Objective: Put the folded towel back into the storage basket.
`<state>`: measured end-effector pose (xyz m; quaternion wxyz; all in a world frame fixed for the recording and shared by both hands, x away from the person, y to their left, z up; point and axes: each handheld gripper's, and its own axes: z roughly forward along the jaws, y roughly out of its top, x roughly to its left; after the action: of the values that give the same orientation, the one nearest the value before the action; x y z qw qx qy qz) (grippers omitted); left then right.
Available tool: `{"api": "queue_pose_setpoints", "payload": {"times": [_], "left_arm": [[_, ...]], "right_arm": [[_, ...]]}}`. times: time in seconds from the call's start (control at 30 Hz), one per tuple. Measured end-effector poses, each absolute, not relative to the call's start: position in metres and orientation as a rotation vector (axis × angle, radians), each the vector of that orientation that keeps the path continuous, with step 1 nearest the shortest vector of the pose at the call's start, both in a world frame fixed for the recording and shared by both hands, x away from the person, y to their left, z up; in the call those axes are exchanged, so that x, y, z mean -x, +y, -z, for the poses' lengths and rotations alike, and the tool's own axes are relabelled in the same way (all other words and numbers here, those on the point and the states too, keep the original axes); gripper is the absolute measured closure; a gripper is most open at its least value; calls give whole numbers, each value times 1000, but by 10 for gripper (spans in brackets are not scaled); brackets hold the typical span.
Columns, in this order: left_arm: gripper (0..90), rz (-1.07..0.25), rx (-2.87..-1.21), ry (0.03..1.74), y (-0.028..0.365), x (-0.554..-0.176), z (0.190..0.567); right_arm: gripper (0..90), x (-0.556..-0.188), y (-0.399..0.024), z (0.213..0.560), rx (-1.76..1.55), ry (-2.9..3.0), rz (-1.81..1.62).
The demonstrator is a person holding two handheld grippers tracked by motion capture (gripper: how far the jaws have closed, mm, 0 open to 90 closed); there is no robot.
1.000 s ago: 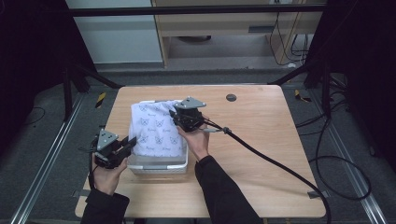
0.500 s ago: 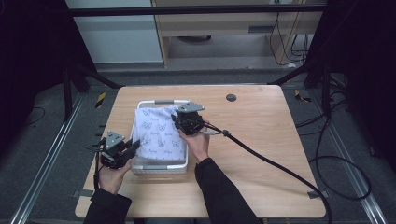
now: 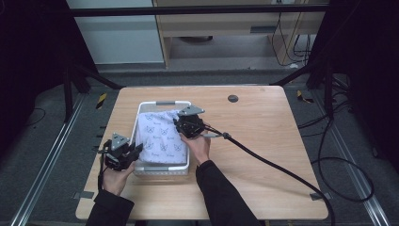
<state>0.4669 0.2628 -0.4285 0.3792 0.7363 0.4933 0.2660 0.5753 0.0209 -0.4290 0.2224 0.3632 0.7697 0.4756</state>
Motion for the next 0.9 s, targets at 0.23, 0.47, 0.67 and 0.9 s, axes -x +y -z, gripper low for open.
{"api": "queue_pose_setpoints", "payload": {"times": [0.23,0.47,0.67,0.9], "left_arm": [[670,-696,-1890,1302,264,-472,433],[595,-701,-1843,1303,268,-469,428],[565,-687,-1811,1269,271,-464,421],[499,-681,-1802,1200,269,-457,415]], "right_arm": [[623,-578,21,434,-985,2126,-1260],[585,-575,19,427,-957,2110,-1267],[516,-568,15,422,-936,2121,-1288],[387,-556,-8,408,-946,2084,-1330]]}}
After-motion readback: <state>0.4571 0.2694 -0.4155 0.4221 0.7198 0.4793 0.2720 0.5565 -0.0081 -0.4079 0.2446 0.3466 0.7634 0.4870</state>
